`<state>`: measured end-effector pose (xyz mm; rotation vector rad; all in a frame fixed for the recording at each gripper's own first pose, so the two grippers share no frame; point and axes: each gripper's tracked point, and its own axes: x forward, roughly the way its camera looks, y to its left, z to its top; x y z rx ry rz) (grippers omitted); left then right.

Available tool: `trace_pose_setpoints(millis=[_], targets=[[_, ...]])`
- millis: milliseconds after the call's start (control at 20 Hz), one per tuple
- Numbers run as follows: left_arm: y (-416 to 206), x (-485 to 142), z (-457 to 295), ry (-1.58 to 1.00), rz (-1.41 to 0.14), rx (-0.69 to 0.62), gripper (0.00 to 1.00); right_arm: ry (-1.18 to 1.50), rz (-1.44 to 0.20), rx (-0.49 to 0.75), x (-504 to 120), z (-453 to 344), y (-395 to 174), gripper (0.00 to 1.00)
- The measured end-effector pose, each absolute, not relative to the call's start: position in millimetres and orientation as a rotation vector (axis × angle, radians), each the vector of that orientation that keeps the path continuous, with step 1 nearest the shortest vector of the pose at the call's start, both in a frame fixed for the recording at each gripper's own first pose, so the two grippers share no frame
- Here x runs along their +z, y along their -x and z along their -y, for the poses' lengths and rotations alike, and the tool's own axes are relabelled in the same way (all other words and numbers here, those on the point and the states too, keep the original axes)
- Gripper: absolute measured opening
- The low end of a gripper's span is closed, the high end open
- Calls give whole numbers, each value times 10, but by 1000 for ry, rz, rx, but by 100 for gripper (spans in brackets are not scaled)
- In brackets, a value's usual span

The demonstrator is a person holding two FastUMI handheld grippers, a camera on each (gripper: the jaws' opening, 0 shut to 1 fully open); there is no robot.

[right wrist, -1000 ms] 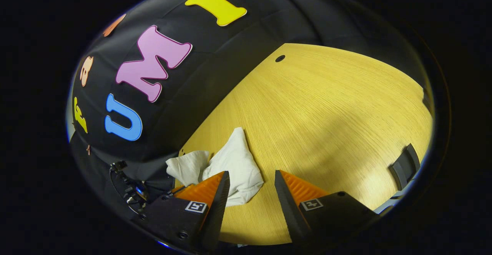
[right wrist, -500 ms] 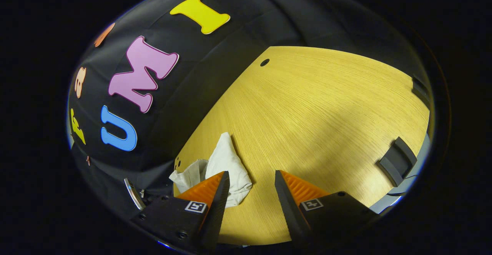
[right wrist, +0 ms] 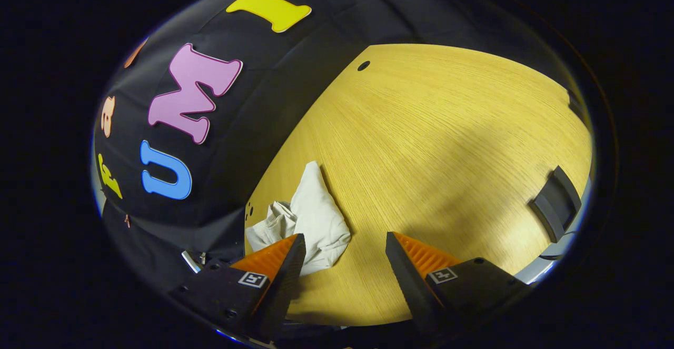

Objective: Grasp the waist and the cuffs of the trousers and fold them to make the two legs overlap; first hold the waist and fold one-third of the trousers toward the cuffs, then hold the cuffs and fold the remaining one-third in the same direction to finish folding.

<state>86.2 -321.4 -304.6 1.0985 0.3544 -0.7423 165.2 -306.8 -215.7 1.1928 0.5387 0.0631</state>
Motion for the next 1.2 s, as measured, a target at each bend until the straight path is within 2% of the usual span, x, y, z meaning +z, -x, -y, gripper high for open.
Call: trace_pose_setpoints(millis=[50, 100, 150, 200, 500, 600, 750, 1200], targets=[[-879, -2997, 3197, -1093, -347, -717, 52, -1195, -539, 63, -2156, 3065, -1645, 94], [-891, -2951, 3172, -1076, -349, -696, 60, -1199, -540, 65, -2155, 3051, -1656, 94], [-890, -2911, 3151, -1047, -363, -681, 73, -1207, -544, 75, -2147, 3019, -1654, 94], [-876, -2882, 3119, -1006, -386, -671, 77, -1209, -548, 82, -2143, 2984, -1654, 94], [-725, -2657, 2993, -633, -527, -650, 84, -1164, -554, 110, -2093, 2866, -1684, 94], [-722, -2461, 2891, -528, -533, -612, 86, -1155, -546, 112, -2035, 2859, -1725, 94], [-761, -2171, 2674, -402, -527, -512, 92, -1137, -537, 128, -1939, 2804, -1761, 94], [-641, -1588, 2207, -64, -494, -330, 95, -1081, -498, 195, -1547, 2548, -1956, 94]])
